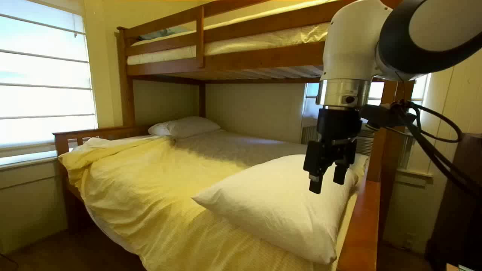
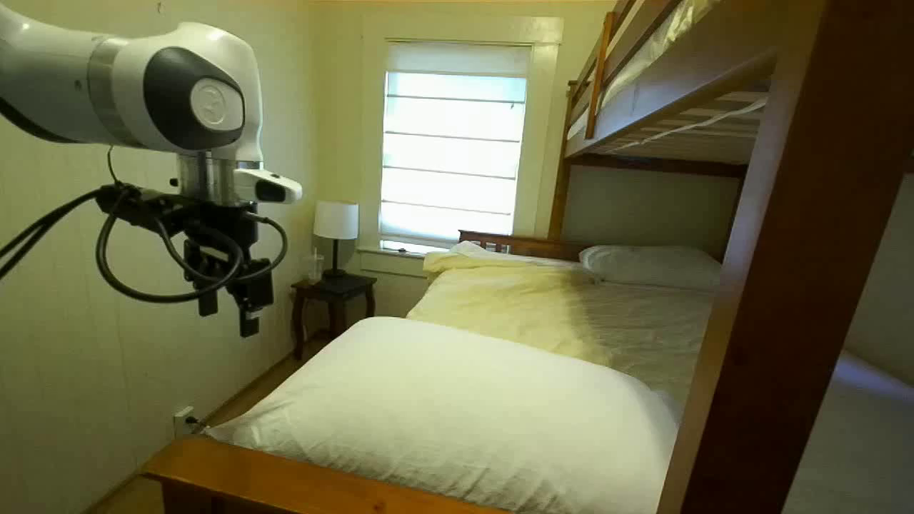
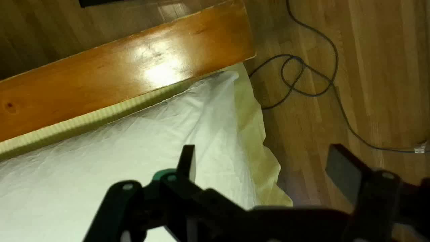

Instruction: Move the pillow to the right

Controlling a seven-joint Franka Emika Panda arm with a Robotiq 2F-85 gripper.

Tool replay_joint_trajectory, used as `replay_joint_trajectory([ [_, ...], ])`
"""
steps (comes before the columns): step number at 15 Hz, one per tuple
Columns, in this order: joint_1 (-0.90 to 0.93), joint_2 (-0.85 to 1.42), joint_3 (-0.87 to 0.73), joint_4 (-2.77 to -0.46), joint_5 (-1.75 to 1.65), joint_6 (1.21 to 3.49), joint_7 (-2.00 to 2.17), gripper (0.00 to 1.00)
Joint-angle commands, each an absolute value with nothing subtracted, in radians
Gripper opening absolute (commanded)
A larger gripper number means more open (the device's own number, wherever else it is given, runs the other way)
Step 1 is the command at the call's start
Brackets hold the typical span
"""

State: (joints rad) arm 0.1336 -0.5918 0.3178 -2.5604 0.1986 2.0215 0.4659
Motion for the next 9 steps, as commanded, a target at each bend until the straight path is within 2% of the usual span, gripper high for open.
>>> replay_joint_trajectory([
  [1, 0.142, -0.590, 0.310, -2.559, 0.193, 2.020, 0.470, 1.00],
  [5, 0.105, -0.553, 0.294, -2.568, 0.173, 2.091, 0.472, 1.00],
  [9, 0.000, -0.485, 0.223, -2.570, 0.143, 2.289, 0.481, 1.00],
])
